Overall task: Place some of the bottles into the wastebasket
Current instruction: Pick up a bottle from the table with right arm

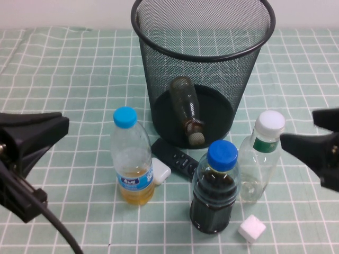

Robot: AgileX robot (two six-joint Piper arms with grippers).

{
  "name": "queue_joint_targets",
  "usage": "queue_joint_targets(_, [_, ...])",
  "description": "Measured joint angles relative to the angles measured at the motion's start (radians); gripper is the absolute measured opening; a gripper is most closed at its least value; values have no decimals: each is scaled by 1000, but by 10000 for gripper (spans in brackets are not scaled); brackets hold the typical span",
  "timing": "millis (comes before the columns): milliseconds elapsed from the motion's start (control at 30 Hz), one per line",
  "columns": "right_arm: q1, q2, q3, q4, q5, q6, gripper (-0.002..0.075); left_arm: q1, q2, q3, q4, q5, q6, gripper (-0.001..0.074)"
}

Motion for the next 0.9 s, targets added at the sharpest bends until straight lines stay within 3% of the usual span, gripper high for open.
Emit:
queue_joint_targets(33, [0, 0, 10, 23, -39, -15, 523, 0, 3, 2, -1, -2, 0, -3])
queue_joint_targets(67, [0, 2, 15, 51, -73, -35, 620, 0, 4, 4, -2, -2, 0, -3])
queue_joint_targets(400, [0, 169, 16, 458, -186, -459, 619, 0, 11, 5, -6, -18, 1, -3])
queue_joint_targets(567, [0, 291, 16, 552, -218, -550, 609, 0, 11, 5, -6, -18, 1, -3])
queue_joint_targets(600, [0, 312, 16, 558, -221, -558, 534, 0, 11, 5, -6, -18, 1, -3])
queue_joint_targets(633, [0, 327, 16, 563, -223, -563, 576, 0, 11, 5, -6, -18, 1, -3])
queue_joint_targets(667, [0, 343, 16, 566, -223, -567, 538, 0, 11, 5, -6, -18, 1, -3])
queue_joint_targets(700, [0, 355, 16, 568, -223, -567, 300, 0, 11, 5, -6, -18, 1, -3])
queue_joint_targets(733, [0, 361, 16, 570, -221, -569, 428, 0, 11, 5, -6, -18, 1, -3])
queue_joint_targets(767, [0, 366, 16, 570, -219, -571, 78, 0, 11, 5, -6, -16, 1, -3])
queue_joint_targets(800, [0, 366, 16, 570, -219, -572, -4, 0, 11, 5, -6, -14, 1, -3])
queue_joint_targets(833, [0, 364, 16, 564, -219, -563, 341, 0, 11, 5, -6, -8, 1, -3])
queue_joint_targets(867, [0, 361, 16, 549, -219, -541, 341, 0, 11, 5, -6, 3, 1, -3])
queue_joint_targets(900, [0, 356, 14, 520, -216, -499, 0, 0, 11, 5, -6, 11, -1, -3])
